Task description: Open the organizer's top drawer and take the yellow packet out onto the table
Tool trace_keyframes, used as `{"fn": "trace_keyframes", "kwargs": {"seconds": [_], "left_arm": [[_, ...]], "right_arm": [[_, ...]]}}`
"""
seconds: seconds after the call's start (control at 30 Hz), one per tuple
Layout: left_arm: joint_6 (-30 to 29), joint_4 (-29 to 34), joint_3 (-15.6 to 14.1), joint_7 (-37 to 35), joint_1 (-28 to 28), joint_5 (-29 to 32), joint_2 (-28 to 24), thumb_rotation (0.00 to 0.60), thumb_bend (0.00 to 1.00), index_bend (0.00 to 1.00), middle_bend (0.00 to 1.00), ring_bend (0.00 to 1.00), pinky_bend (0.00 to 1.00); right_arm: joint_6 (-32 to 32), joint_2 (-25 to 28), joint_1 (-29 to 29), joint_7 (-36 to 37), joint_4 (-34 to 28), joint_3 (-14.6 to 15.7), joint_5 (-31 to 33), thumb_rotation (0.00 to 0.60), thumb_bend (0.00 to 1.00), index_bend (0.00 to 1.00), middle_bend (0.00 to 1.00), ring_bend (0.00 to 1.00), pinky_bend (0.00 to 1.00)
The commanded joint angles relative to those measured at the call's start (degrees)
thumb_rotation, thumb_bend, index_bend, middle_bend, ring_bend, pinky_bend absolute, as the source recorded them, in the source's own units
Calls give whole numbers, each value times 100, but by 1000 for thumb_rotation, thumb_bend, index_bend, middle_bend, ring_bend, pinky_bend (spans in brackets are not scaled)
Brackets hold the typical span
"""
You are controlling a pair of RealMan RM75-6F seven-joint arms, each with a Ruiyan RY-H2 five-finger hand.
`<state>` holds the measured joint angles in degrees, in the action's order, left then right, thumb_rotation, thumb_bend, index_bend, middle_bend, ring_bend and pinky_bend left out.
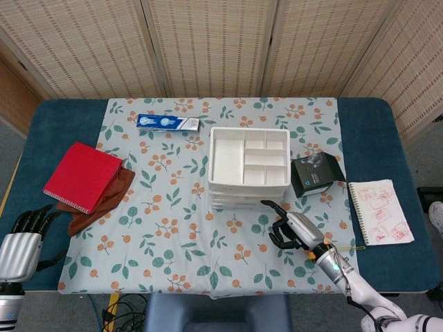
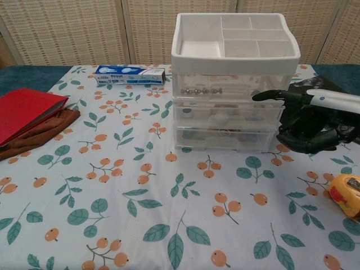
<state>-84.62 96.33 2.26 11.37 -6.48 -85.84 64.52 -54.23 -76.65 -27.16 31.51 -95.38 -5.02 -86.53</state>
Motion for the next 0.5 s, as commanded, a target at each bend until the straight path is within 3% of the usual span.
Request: {"fn": "trace_keyframes", "kwargs": {"seconds": [0.03, 0.2, 0.5], "left_arm": [[15, -6, 2, -8, -10, 0, -2, 600, 175, 198, 133, 149, 126], [43, -23, 7, -53, -26, 7, -16, 600, 175, 198, 133, 149, 126], [45, -28, 14, -160, -23, 20, -75, 600, 175, 198, 133, 149, 126]], "right_arm": [[99, -331, -206, 458, 250, -85, 24, 600, 513, 43, 790, 889, 898], [177, -614, -371, 962, 463, -175, 116, 600, 513, 42, 790, 889, 898], [271, -970, -595, 1235, 815, -276, 278, 600, 515, 42, 790, 889, 898]]}}
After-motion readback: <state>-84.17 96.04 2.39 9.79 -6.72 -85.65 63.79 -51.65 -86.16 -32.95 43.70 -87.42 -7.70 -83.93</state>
